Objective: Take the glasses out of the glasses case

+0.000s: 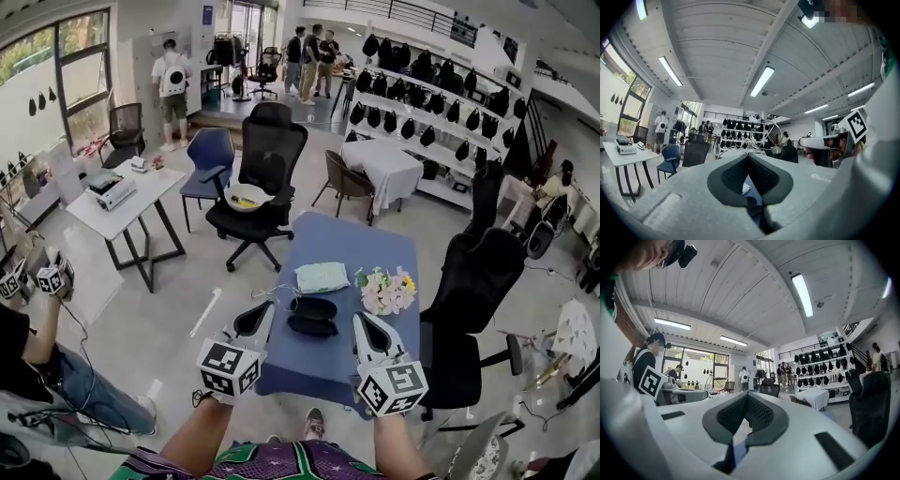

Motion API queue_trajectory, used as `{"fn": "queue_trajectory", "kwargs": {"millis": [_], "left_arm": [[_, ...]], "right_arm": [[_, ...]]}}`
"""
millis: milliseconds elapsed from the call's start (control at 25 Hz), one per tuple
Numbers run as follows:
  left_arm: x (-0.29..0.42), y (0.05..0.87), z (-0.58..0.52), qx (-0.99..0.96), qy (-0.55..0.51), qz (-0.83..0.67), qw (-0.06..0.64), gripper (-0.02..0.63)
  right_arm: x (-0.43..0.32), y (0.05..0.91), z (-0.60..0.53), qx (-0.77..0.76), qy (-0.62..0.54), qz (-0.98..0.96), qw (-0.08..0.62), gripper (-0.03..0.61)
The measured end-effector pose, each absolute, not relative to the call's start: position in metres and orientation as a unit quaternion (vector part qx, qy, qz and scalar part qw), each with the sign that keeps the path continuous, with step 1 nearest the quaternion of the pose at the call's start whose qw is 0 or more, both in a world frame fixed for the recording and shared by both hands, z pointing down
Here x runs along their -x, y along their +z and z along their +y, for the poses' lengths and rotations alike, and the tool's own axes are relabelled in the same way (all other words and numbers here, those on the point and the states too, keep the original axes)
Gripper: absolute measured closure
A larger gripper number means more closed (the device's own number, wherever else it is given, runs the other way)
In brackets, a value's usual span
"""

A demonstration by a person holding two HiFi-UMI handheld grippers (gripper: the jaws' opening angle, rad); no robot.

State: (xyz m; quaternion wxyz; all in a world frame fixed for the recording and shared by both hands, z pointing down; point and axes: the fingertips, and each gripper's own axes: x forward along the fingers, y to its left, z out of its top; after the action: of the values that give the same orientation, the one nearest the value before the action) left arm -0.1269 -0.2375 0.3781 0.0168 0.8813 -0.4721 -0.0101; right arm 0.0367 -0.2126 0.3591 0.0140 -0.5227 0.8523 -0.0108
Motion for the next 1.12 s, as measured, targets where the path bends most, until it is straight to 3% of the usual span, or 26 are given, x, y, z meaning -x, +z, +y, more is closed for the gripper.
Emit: {"fn": "queue_trajectory", "kwargs": {"millis": [440,1120], "left_arm": [[0.152,0.341,-0.219,-0.871,-0.055,-0.487,-0.012,0.598],[0.162,0.332,-0.223,-0.866,-0.070,-0.495,-0.012,0.598]], "right_arm": [[-0.078,0.337,-0.204,0.572,0.010,0.820,0.033,0.575],[-0.079,0.335,-0.203,0.583,0.020,0.811,0.028,0.575]]}}
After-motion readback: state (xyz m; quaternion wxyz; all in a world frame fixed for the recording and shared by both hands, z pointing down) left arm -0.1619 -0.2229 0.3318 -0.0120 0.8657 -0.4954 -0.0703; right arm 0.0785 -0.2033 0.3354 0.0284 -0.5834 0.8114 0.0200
